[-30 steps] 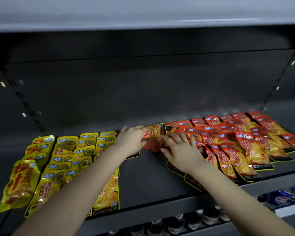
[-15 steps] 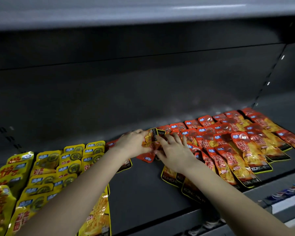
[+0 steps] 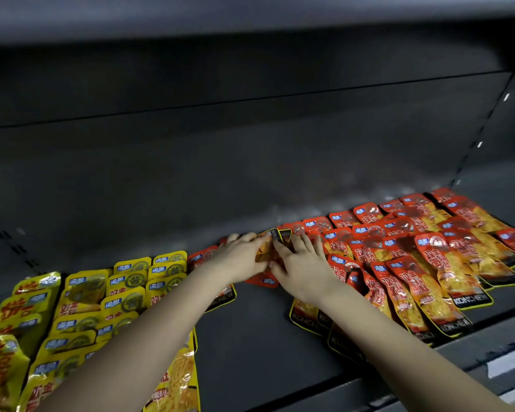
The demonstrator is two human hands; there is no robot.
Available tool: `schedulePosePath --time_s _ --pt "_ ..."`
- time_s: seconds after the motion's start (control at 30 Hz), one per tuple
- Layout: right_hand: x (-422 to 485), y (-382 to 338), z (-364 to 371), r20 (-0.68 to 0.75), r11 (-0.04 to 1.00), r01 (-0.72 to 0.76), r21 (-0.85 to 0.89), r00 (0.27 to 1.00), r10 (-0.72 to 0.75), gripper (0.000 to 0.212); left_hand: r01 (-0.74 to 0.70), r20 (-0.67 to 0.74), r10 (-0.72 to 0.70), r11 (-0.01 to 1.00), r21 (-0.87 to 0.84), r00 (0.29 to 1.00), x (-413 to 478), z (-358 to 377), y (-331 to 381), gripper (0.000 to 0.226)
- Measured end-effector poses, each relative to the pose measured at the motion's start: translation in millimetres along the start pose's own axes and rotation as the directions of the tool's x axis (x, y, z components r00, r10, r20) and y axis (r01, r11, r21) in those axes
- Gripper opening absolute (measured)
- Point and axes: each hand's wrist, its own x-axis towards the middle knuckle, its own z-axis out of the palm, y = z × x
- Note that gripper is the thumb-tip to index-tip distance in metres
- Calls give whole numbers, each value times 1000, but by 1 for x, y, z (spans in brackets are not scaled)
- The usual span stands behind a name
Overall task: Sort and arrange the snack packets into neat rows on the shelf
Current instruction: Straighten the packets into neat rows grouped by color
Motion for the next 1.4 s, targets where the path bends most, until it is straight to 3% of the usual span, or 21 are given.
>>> schedulePosePath --time_s 0.17,0.4,0.57,0.83,1.03,1.17,1.4 --pt "5 2 -4 -67 986 21 163 998 -10 51 -23 -42 22 1000 -18 999 1 5 -2 67" --pt "9 6 -4 -52 1000 8 8 999 -8 52 2 -41 -4 998 -55 999 -1 12 0 72" --pt "34 9 -5 -101 977 -8 214 994 30 41 -9 -41 4 995 -104 999 -2 13 2 73" --pt "44 4 -8 -243 968 -5 251 968 68 30 12 -40 -17 994 -111 999 -9 12 6 71" --pt "31 6 -7 -312 938 28 346 946 87 37 27 -136 -31 999 -27 990 -15 11 9 76" --pt "23 11 -12 -311 935 60 349 949 55 53 34 -172 -36 999 -16 984 -14 8 14 79" --pt "0 26 -37 -476 885 124 448 871 119 58 -50 -470 -44 982 -184 882 -17 -7 39 59"
